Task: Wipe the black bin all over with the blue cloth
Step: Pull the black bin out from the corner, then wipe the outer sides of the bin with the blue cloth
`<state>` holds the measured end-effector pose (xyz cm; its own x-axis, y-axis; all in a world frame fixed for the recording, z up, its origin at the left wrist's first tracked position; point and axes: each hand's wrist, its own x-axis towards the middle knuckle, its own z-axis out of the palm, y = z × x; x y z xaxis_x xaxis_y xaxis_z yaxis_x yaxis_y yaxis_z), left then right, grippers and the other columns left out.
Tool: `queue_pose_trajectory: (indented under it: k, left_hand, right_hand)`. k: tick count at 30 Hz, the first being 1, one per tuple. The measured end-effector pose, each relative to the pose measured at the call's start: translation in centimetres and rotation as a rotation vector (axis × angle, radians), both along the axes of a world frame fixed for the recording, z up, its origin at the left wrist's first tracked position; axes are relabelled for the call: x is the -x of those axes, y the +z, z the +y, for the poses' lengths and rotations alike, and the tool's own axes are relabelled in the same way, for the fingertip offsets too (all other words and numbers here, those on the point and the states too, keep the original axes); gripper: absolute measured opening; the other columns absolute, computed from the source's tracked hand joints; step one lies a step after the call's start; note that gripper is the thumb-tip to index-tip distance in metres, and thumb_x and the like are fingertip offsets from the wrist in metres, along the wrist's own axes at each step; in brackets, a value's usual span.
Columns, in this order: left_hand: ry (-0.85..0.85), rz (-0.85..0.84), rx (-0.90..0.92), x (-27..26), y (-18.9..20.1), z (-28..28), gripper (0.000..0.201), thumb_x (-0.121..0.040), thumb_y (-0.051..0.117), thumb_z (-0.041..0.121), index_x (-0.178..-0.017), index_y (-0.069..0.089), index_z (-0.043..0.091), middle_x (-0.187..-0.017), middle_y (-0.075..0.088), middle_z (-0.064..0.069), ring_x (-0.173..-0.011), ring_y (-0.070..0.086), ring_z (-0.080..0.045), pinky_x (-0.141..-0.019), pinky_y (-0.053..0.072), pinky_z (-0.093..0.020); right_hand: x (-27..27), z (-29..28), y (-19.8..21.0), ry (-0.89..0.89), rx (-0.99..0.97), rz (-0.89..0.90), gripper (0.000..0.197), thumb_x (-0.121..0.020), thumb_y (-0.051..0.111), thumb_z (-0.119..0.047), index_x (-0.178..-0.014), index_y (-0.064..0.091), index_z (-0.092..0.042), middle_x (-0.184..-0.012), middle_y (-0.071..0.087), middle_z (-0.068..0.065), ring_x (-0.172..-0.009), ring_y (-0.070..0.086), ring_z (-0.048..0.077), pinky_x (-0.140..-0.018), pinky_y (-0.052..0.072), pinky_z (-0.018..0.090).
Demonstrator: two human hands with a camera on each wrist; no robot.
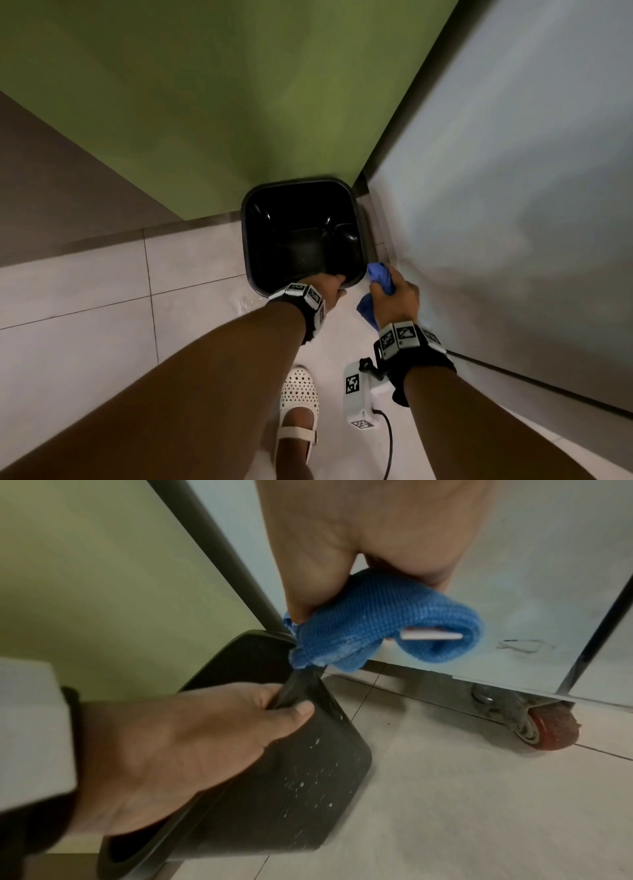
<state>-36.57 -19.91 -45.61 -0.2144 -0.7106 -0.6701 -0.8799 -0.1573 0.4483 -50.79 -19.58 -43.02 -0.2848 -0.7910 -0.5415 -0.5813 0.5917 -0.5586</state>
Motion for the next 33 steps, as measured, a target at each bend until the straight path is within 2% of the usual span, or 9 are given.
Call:
queue_pose_trajectory:
  k: [5,12,16,19,22,25,26,29,33]
  left_hand:
    - [0.112,0.099,0.029,-0.7,3.3,-0.8,0.041,-0.096,0.043,0.032,-0.135,0.046,0.018,-0.129,0.058,-0.011,-0.118,0.055,-0.030,-0.101,0.042,-0.033]
    - [0.427,0.224,-0.026,-3.5,7.4,-1.8,0.048,-0.097,0.045,0.029,-0.139,0.041,0.006,-0.138,0.050,-0.017,-0.128,0.046,-0.032,-0.110,0.033,-0.036]
    - [0.660,0.396,-0.094,-5.7,7.1,-1.2,0.034,-0.095,0.049,0.029,-0.114,0.061,0.003,-0.116,0.064,-0.020,-0.112,0.058,-0.034,-0.103,0.043,-0.039]
    - [0.815,0.465,-0.117,-6.9,6.1,-0.4,0.044,-0.094,0.047,0.041,-0.099,0.067,0.002,-0.104,0.069,-0.018,-0.105,0.063,-0.031,-0.102,0.045,-0.039]
    - [0.893,0.437,-0.133,-8.2,4.9,0.0,0.051,-0.092,0.038,0.052,-0.092,0.065,0.009,-0.099,0.067,-0.016,-0.107,0.061,-0.032,-0.103,0.043,-0.040]
    - [1.008,0.479,-0.175,-9.7,4.7,-0.3,0.072,-0.079,0.033,0.069,-0.108,0.064,0.010,-0.113,0.065,-0.011,-0.111,0.059,-0.028,-0.107,0.040,-0.039]
    - [1.008,0.485,-0.180,-10.2,4.8,-0.5,0.072,-0.083,0.030,0.068,-0.113,0.062,0.011,-0.115,0.062,-0.006,-0.110,0.057,-0.023,-0.106,0.038,-0.034]
    - [0.961,0.406,-0.120,-11.5,4.1,-1.3,0.053,-0.100,0.019,0.045,-0.123,0.054,0.012,-0.114,0.053,-0.003,-0.116,0.050,-0.021,-0.092,0.029,-0.020]
    - [0.957,0.347,-0.071,-12.7,2.7,-1.9,0.057,-0.101,0.014,0.042,-0.133,0.048,0.008,-0.140,0.048,-0.013,-0.131,0.043,-0.024,-0.103,0.029,-0.024]
  right_hand:
    - [-1.8,-0.1,2.0,-0.018,0.000,0.003,0.041,-0.085,0.058,-0.021,-0.126,0.054,-0.024,-0.120,0.054,0.016,-0.094,0.061,0.032,-0.091,0.050,0.037]
    - [-4.5,-1.2,5.1,-0.004,-0.017,0.061,0.039,-0.088,0.055,-0.028,-0.126,0.053,-0.021,-0.123,0.055,0.019,-0.100,0.061,0.033,-0.089,0.049,0.036]
    - [-5.9,-1.9,5.6,0.056,0.000,0.072,0.038,-0.091,0.049,-0.025,-0.129,0.048,-0.023,-0.130,0.049,0.020,-0.106,0.057,0.034,-0.090,0.046,0.036]
    - [-7.8,-1.9,5.7,0.064,0.008,0.040,0.047,-0.093,0.050,-0.020,-0.138,0.040,-0.024,-0.139,0.033,0.020,-0.122,0.043,0.037,-0.102,0.038,0.037]
    - [-9.9,-1.7,4.7,0.106,0.043,-0.018,0.048,-0.092,0.052,-0.019,-0.138,0.040,-0.024,-0.141,0.029,0.015,-0.125,0.041,0.032,-0.106,0.034,0.035]
    - [-12.0,-1.4,3.2,0.163,0.058,-0.069,0.049,-0.091,0.054,-0.018,-0.138,0.040,-0.027,-0.144,0.025,0.013,-0.129,0.035,0.031,-0.111,0.032,0.040]
    - [-12.6,-1.3,2.9,0.203,0.076,-0.067,0.050,-0.091,0.054,-0.018,-0.138,0.039,-0.027,-0.146,0.022,0.013,-0.131,0.032,0.031,-0.112,0.030,0.041]
    - [-14.6,-1.3,1.9,0.370,0.082,0.002,0.054,-0.093,0.052,-0.026,-0.142,0.031,-0.029,-0.152,0.014,0.012,-0.135,0.022,0.030,-0.112,0.025,0.038]
    - [-16.5,-1.5,0.4,0.539,0.058,0.126,0.061,-0.094,0.038,-0.048,-0.147,0.014,-0.029,-0.156,-0.004,0.013,-0.138,0.008,0.037,-0.114,0.020,0.046]
